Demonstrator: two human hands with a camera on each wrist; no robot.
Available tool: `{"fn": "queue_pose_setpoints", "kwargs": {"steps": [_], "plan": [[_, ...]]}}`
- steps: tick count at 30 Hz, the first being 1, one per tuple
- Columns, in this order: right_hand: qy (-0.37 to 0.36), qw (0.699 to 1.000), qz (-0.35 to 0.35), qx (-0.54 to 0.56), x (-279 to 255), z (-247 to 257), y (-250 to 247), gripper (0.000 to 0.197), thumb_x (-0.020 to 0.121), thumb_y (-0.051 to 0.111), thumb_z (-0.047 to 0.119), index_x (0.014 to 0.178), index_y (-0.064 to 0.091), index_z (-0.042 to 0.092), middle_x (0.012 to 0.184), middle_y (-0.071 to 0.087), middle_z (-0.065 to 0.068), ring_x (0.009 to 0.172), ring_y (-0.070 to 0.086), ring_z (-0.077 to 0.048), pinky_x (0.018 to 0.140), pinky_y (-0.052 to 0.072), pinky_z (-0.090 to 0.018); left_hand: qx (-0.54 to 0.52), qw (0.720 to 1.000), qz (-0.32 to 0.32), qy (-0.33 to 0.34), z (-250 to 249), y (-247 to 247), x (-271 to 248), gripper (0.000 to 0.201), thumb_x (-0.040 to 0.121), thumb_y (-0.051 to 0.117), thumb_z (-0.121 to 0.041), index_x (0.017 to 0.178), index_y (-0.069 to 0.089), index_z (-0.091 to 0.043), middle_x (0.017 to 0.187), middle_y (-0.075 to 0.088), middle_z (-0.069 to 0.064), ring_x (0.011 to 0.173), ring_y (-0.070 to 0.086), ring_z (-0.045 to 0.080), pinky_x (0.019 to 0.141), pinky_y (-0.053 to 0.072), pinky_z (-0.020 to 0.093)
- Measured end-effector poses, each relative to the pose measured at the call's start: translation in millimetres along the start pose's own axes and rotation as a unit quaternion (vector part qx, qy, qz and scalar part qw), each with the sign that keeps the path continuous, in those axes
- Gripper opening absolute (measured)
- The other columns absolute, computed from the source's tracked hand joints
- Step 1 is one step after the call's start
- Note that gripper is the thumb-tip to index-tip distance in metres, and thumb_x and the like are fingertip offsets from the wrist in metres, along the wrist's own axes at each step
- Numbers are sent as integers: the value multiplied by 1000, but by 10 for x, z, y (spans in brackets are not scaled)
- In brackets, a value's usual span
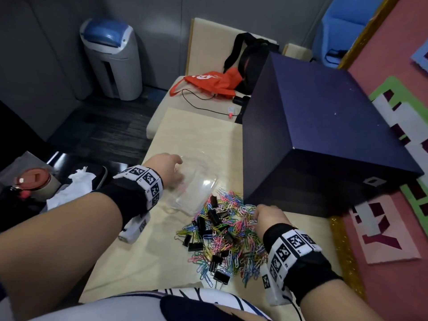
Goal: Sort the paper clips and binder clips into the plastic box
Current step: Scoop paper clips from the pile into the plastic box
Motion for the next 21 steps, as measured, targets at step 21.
{"fn": "queue_pose_setpoints", "kwargs": {"steps": [21], "plan": [[15, 999, 4, 33, 40, -30, 319, 64, 83, 50, 0, 139, 32, 25, 145, 23, -11, 131, 29, -34, 103, 40, -45, 83, 993, 80, 19, -227, 279, -120, 34, 87, 63, -36, 109, 63, -11, 86, 69, 2, 94, 65, 21, 84, 53, 32]]}}
Point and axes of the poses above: each hand's wrist, its own x-axis towards the middle knuckle, its own y-axis out of the palm, z = x × y, the point moved 5 cm from there along x, towards the middle knuckle
